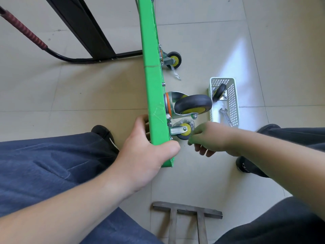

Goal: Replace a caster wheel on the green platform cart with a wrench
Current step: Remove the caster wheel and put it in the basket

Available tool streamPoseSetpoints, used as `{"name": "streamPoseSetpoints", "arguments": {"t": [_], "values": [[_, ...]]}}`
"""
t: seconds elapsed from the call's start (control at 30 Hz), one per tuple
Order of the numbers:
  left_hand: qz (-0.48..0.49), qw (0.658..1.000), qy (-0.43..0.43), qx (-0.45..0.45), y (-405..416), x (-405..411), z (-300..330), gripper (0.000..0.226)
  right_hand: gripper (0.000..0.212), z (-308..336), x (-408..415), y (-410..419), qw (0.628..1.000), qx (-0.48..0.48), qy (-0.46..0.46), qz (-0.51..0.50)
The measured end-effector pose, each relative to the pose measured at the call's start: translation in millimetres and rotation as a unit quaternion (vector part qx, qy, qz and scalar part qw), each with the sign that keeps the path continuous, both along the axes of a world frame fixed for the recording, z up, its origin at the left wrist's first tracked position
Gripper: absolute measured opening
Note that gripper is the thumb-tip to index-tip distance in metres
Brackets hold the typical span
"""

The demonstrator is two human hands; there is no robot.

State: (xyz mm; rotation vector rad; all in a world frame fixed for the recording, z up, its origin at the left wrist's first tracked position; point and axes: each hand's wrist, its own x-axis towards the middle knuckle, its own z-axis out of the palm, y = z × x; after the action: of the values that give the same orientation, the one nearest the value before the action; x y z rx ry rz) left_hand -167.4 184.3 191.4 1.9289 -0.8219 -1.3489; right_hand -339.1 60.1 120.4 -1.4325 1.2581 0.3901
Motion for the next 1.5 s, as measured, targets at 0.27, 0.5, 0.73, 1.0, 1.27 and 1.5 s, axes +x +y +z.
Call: {"name": "streamPoseSetpoints", "arguments": {"t": [0.27, 0.5, 0.73, 1.0, 1.27, 1.5], "values": [[0.000, 1.000, 0.023, -0.011, 0.0, -1.0, 0.3, 0.070, 0.020, 45.3, 4.8, 48.7, 0.973, -0.012, -0.133, -0.189], [0.005, 0.999, 0.041, -0.024, 0.9, -0.9, 0.9, 0.072, 0.024, 20.7, 29.1, 53.2, 0.943, 0.010, -0.169, -0.286], [0.001, 0.999, 0.045, -0.025, 0.0, 0.9, 0.0, 0.066, 0.036, 4.0, 45.1, 51.2, 0.914, 0.047, -0.217, -0.339], [-0.006, 0.999, 0.034, -0.019, -0.1, 2.4, -0.6, 0.061, 0.032, -6.6, 52.4, 53.0, 0.886, 0.067, -0.241, -0.390], [0.006, 0.999, 0.040, -0.024, -0.7, 1.1, -1.2, 0.058, 0.037, -16.5, 55.3, 53.3, 0.882, 0.057, -0.253, -0.393], [0.004, 0.999, 0.040, -0.028, -1.2, 1.1, 0.5, 0.059, 0.037, -16.6, 57.0, 58.2, 0.872, 0.069, -0.249, -0.416]]}}
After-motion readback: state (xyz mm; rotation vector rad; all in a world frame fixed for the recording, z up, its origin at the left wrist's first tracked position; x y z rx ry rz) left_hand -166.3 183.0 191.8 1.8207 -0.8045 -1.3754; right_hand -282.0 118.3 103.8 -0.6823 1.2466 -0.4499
